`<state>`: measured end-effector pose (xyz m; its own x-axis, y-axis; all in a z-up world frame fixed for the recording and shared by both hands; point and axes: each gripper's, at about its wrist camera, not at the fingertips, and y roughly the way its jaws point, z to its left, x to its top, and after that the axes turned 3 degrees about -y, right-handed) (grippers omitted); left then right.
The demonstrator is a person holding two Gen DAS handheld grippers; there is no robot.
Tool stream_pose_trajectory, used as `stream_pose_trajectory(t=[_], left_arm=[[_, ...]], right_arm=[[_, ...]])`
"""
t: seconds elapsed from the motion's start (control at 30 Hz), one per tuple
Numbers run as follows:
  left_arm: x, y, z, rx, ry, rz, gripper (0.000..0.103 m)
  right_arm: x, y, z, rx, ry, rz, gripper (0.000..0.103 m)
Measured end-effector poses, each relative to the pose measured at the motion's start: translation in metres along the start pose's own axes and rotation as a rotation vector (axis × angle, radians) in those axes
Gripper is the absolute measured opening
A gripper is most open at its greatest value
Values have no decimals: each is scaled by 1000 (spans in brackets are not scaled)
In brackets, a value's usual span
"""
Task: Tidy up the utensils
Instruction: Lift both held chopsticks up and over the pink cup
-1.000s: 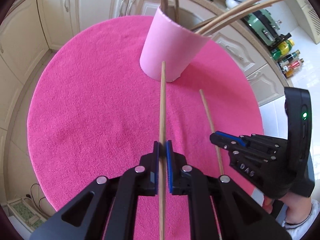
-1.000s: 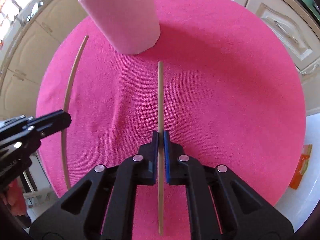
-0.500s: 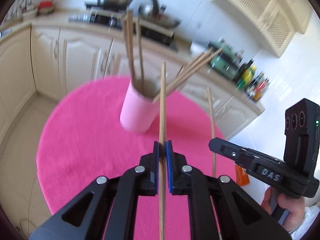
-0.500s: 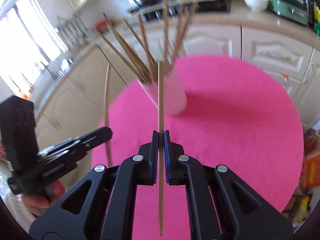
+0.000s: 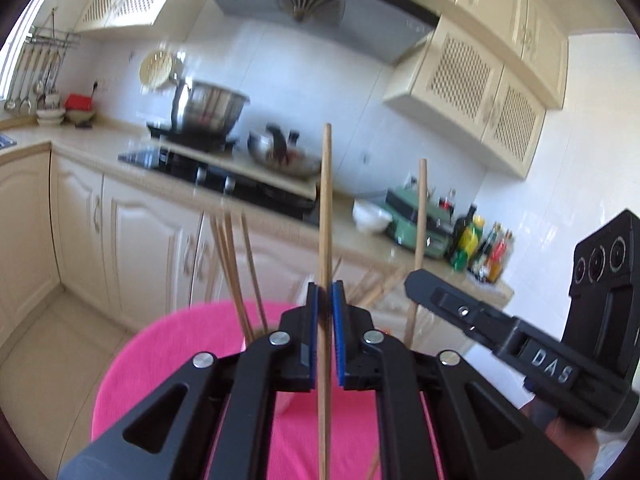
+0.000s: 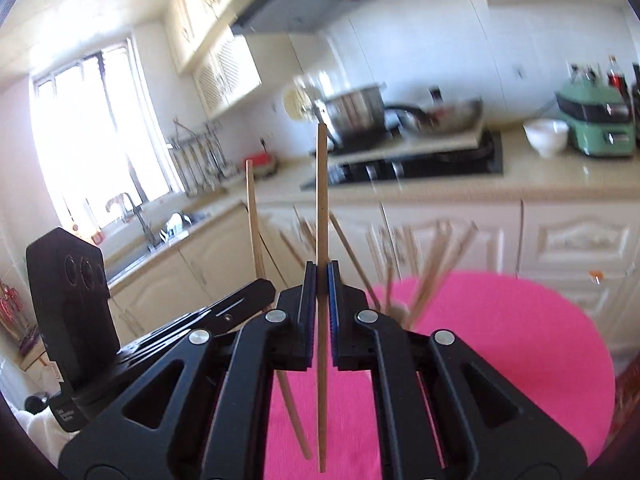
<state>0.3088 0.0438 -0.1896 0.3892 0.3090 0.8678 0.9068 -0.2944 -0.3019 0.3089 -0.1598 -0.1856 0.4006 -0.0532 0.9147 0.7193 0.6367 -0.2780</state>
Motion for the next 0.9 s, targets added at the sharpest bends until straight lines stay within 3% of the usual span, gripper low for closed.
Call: stream_pose_trajectory(t=[0.43,0.9], left_arm=[[23,41,29,18,-44,-208,7],[-3,74,49,13,-26,-232,7]], right_arm=[[-2,66,-24,-14,-68,-161,6],[-22,75,-20,-22,-221,-222,6]])
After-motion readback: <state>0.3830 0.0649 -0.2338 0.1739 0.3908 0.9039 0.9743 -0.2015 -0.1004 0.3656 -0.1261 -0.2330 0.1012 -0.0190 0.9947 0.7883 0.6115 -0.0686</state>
